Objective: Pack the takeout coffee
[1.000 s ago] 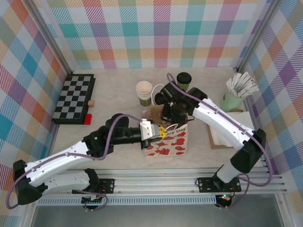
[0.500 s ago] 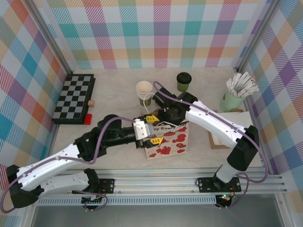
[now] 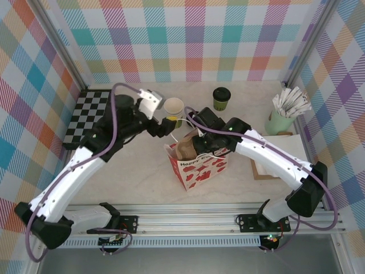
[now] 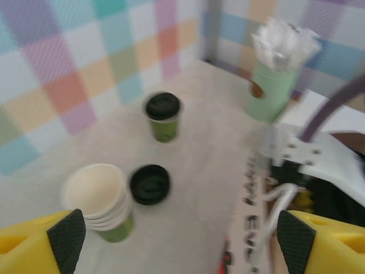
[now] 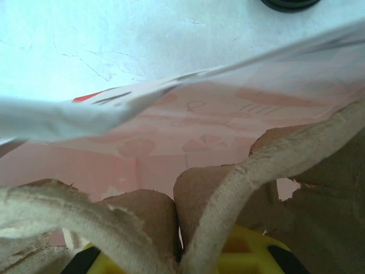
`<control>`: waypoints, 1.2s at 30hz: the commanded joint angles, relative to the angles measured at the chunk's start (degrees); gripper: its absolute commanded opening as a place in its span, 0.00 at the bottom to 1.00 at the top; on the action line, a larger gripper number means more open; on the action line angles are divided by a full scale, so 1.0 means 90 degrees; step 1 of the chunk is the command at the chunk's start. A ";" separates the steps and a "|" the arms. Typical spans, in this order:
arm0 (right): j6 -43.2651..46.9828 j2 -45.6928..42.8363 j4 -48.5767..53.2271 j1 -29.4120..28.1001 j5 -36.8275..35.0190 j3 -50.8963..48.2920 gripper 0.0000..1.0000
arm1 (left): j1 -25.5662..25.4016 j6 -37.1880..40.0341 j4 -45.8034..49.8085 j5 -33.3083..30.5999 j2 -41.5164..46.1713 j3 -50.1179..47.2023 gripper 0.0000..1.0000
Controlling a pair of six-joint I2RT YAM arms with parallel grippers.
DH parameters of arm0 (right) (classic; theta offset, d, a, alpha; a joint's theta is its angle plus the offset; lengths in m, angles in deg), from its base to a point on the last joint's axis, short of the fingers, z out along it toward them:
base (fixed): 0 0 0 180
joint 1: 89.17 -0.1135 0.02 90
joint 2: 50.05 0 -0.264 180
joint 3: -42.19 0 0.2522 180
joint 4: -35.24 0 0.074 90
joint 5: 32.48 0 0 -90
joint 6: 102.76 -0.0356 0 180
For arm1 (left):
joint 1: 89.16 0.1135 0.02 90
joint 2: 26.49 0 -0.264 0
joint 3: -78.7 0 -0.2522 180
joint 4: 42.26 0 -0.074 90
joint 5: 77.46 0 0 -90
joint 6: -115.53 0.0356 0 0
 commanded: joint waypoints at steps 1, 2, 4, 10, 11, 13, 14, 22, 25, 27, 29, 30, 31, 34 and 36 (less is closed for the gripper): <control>0.0716 0.0016 -0.0054 -0.0027 -0.0199 -0.0027 0.00 | 0.0003 0.0547 0.0848 0.1693 -0.0219 0.0278 0.89; 0.0744 0.0039 -0.0077 -0.0028 -0.0195 -0.0028 0.00 | 0.0009 0.0682 0.0782 0.1912 -0.0218 0.0228 0.89; 0.0751 0.0079 -0.0118 -0.0023 -0.0188 -0.0043 0.00 | 0.0004 0.0760 0.0548 0.2137 -0.0188 0.0142 0.90; 0.0795 -0.0073 -0.0454 -0.0012 -0.0123 -0.0259 0.00 | 0.0013 0.0579 0.1004 0.0794 -0.1091 0.0746 0.45; 0.0820 -0.0107 -0.0488 -0.0018 -0.0107 -0.0287 0.00 | 0.0013 0.0583 0.1081 0.0830 -0.1214 0.0805 0.39; 0.0842 -0.0168 -0.0531 0.0003 -0.0117 -0.0330 0.00 | 0.0013 0.0536 0.1146 0.0872 -0.1365 0.0886 0.22; 0.0856 -0.0188 -0.0534 0.0006 -0.0110 -0.0339 0.00 | 0.0013 0.0415 0.1107 0.0684 -0.1384 0.0900 0.15; 0.1321 -0.0490 -0.0651 0.0026 0.0015 -0.0691 0.00 | 0.0220 -0.1418 0.0977 -0.2007 -0.1435 0.1383 0.00; 0.1605 -0.0320 -0.0395 0.0026 0.0203 -0.0645 0.00 | 0.0218 -0.1987 0.1214 -0.1499 -0.1648 0.1767 0.00; 0.1697 -0.0160 -0.0236 0.0026 0.0337 -0.0536 0.00 | 0.0192 -0.2255 0.1391 -0.1006 -0.1823 0.2031 0.00; 0.1708 0.0114 0.0089 0.0036 0.0417 -0.0249 0.00 | 0.0072 -0.2336 0.1461 -0.0701 -0.1938 0.2155 0.00; 0.1684 0.0282 0.0277 0.0035 0.0411 -0.0080 0.00 | 0.0007 -0.2360 0.1427 -0.0609 -0.1956 0.2140 0.00; 0.1659 0.0459 0.0457 0.0036 0.0408 0.0084 0.00 | -0.0032 -0.2430 0.1382 -0.0541 -0.1975 0.2098 0.00; 0.1624 0.0833 0.0736 0.0055 0.0461 0.0384 0.00 | -0.0042 -0.2688 0.1499 -0.0524 -0.2114 0.2137 0.00; 0.1606 0.0967 0.0724 0.0105 0.0538 0.0465 0.00 | -0.0036 -0.2798 0.1701 -0.0698 -0.2238 0.2263 0.00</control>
